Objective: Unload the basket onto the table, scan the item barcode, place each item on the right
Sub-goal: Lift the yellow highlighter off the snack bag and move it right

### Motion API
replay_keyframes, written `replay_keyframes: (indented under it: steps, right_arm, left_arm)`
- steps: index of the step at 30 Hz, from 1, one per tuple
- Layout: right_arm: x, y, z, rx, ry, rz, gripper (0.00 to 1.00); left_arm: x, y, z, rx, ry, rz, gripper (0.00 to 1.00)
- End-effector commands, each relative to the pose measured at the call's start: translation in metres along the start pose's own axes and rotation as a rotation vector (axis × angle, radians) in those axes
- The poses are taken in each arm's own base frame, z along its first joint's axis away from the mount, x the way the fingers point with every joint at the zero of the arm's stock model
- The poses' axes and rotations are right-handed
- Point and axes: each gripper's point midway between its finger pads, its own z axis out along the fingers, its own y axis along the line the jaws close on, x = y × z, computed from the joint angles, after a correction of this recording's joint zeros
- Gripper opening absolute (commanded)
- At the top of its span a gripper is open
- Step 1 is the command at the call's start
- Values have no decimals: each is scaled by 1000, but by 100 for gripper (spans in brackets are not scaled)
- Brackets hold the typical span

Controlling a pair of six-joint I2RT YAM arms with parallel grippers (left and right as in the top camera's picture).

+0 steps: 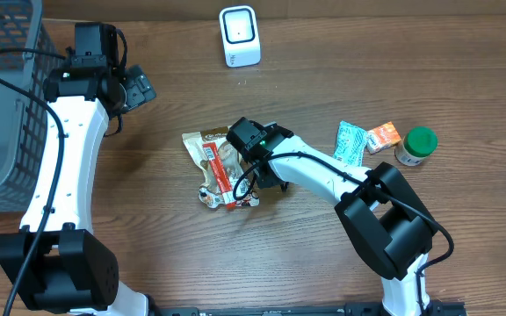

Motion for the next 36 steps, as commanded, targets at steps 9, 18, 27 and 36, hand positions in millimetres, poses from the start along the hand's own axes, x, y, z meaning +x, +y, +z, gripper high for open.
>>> replay_keyframes:
  steps: [9, 18, 27, 36]
  right_arm:
    - [-37, -26, -60, -209, -4, 134, 52]
    - [-5, -30, -51, -520, 238, 247, 51]
    - [14, -19, -15, -523, 234, 243, 39]
    - [16, -17, -2, -511, 229, 324, 35]
  left_arm:
    - [-4, 1, -5, 3, -15, 15, 100]
    - [-4, 1, -5, 3, -15, 15, 100]
    - [-4, 1, -5, 3, -15, 15, 100]
    - [-4, 1, -5, 3, -15, 15, 100]
